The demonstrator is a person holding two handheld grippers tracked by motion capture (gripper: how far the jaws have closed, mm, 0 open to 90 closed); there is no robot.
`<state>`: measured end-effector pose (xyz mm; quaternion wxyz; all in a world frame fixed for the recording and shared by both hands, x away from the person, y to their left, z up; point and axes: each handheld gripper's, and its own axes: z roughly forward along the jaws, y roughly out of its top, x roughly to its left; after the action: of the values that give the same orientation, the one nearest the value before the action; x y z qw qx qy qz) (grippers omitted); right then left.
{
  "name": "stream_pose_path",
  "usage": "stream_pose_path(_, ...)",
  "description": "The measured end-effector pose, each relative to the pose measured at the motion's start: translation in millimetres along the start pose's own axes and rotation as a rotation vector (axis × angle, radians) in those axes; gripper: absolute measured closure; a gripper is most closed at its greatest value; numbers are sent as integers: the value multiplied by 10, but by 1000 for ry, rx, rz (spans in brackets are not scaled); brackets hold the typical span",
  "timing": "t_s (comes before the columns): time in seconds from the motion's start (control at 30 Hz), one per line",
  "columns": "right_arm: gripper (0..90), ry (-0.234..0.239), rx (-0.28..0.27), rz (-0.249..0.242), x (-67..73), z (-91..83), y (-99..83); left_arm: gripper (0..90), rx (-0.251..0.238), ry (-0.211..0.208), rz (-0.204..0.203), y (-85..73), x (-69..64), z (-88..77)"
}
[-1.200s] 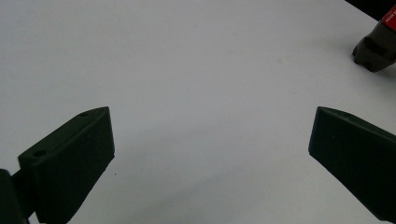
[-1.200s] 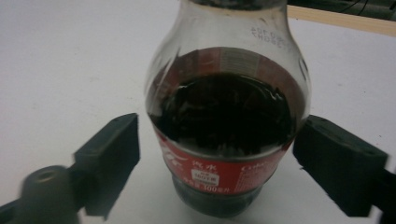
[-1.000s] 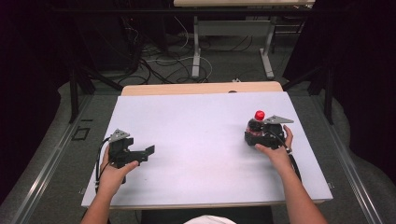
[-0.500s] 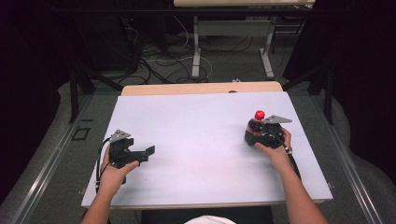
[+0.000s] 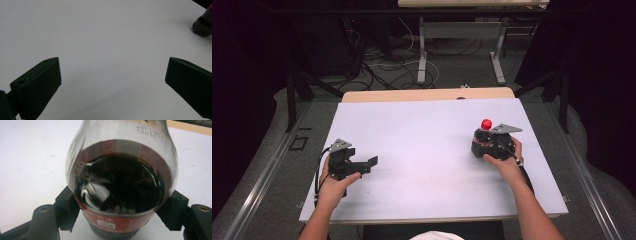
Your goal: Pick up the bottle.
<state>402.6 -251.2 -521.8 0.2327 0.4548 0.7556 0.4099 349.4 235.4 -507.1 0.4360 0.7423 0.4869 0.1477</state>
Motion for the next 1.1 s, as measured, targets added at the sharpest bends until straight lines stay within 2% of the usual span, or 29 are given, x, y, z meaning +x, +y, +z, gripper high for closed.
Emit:
stream_pose_path(0.17,289,84,-18,-30,181,-74,78,18,-10,-2,7,0,-31,5)
stream_pose_path(0.3,289,159,-20,-58,350,-122,159,29,2,-10,19,11,-62,-3)
stream_pose_path(0.33,289,159,-20,-58,350,-122,159,29,2,-10,19,11,-62,-3)
stream_pose_path(0.4,290,192,-27,-93,499,-153,202,29,0,-20,25,24,-90,-9)
stream_pose_path(0.57,290,269,-42,-135,744,-207,242,29,-14,-39,45,62,-178,-26)
stream_pose_path(0.7,290,312,-39,-183,934,-257,274,37,-24,-57,54,94,-254,-49)
stream_pose_path(0.73,290,322,-39,-189,979,-270,278,37,-29,-67,69,118,-305,-67)
stream_pose_path(0.8,290,333,-42,-195,1022,-281,283,36,-33,-71,73,129,-333,-75)
stream_pose_path(0.83,290,354,-43,-217,1098,-300,294,36,-42,-82,82,148,-391,-94)
stream_pose_path(0.87,290,364,-42,-214,1141,-309,294,36,-56,-88,87,159,-420,-101)
stream_pose_path(1.0,290,401,-35,-249,1283,-330,290,36,-70,-120,93,204,-514,-129)
stream_pose_path(1.03,290,410,-36,-261,1315,-327,288,36,-70,-140,117,245,-576,-155)
stream_pose_path(1.1,290,419,-33,-275,1373,-331,279,37,-67,-163,137,285,-646,-178)
